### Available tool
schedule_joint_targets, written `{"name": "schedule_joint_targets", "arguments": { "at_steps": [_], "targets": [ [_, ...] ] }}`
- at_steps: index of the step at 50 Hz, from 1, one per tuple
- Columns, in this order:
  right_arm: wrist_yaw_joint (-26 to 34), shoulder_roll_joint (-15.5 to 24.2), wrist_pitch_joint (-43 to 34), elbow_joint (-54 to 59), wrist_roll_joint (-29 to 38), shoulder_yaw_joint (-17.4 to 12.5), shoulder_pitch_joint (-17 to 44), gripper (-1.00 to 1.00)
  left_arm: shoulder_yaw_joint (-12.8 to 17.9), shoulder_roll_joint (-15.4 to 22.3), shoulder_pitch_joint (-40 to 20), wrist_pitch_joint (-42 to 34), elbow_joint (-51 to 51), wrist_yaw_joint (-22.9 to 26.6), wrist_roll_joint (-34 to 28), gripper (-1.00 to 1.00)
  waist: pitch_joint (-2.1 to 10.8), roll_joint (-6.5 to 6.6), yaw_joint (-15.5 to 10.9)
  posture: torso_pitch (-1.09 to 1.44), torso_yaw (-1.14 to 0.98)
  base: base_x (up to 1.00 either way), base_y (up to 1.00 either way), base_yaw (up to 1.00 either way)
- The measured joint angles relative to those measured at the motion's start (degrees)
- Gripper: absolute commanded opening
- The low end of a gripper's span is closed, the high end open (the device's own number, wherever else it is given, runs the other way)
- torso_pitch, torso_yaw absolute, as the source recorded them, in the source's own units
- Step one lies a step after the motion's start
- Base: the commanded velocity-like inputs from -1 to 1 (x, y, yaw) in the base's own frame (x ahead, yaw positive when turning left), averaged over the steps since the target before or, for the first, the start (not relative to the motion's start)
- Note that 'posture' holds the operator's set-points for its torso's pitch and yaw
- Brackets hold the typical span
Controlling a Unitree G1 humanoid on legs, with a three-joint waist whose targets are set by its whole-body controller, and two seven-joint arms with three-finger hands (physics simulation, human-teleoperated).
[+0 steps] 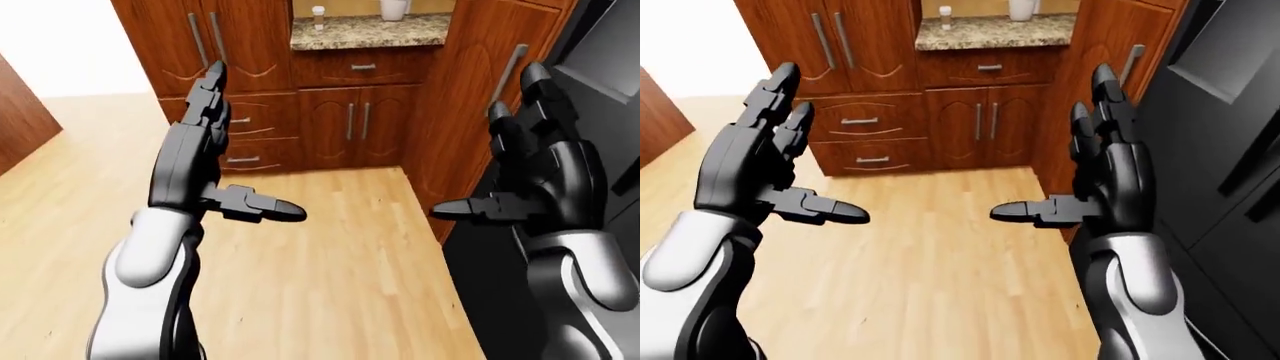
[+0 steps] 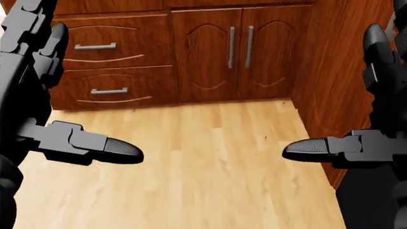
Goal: Move the drinks to the dining counter.
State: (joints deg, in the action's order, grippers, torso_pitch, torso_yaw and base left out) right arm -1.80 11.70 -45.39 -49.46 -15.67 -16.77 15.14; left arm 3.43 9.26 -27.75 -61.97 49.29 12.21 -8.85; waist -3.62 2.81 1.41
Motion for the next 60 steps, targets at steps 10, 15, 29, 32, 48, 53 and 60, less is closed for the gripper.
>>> {"name": "schedule_joint_targets", "arguments": {
  "at_steps": [10,15,29,32,48,53,60],
  "targets": [
    [-0.11,0.06,-1.21,0.24,-1.68,0.74,1.37,1.00,0.80,0.79,-1.08,-2.16,-1.40,0.43,-1.77,1.00,1.54,-2.83,-2.15,0.00,0.00,1.00,0.00,0.00],
    [-0.79,0.74,-0.49,-0.73,-2.52,0.13,2.42,1.00,0.88,1.09,-2.49,-1.76,-1.53,0.79,-2.27,1.00,3.31,-6.17,-4.56,0.00,0.00,1.00,0.00,0.00],
    [-2.88,2.35,-0.73,-0.71,-4.73,-1.90,3.13,1.00,-0.84,0.51,-5.24,-2.40,-1.58,2.22,-2.64,1.00,2.90,-3.03,-0.51,0.00,0.00,0.99,0.00,0.00],
    [-2.96,1.75,-1.11,-0.46,-5.24,-1.02,2.53,1.00,-0.58,0.58,-4.08,-2.94,-2.40,2.33,-2.79,1.00,-0.12,-1.59,-1.79,0.00,0.00,0.96,0.00,0.00],
    [-6.01,2.53,-4.63,2.39,-11.87,-3.39,1.85,1.00,-1.09,0.07,-2.27,-5.22,-3.48,2.85,-3.10,1.00,0.57,-6.49,0.94,0.00,0.00,0.20,0.00,-0.25],
    [-7.04,4.43,-2.14,-1.60,-12.74,-3.94,2.51,1.00,-1.04,-0.14,-3.90,-2.17,-0.67,2.46,-3.46,1.00,1.34,-3.39,0.41,0.00,0.00,0.00,0.00,-0.50],
    [-5.47,3.20,-2.94,0.31,-11.49,-0.67,1.74,1.00,-0.44,-0.04,-1.58,-3.04,-2.71,2.59,-3.83,1.00,-0.75,-1.51,-2.12,0.00,0.00,0.41,0.00,0.00]
  ]
}}
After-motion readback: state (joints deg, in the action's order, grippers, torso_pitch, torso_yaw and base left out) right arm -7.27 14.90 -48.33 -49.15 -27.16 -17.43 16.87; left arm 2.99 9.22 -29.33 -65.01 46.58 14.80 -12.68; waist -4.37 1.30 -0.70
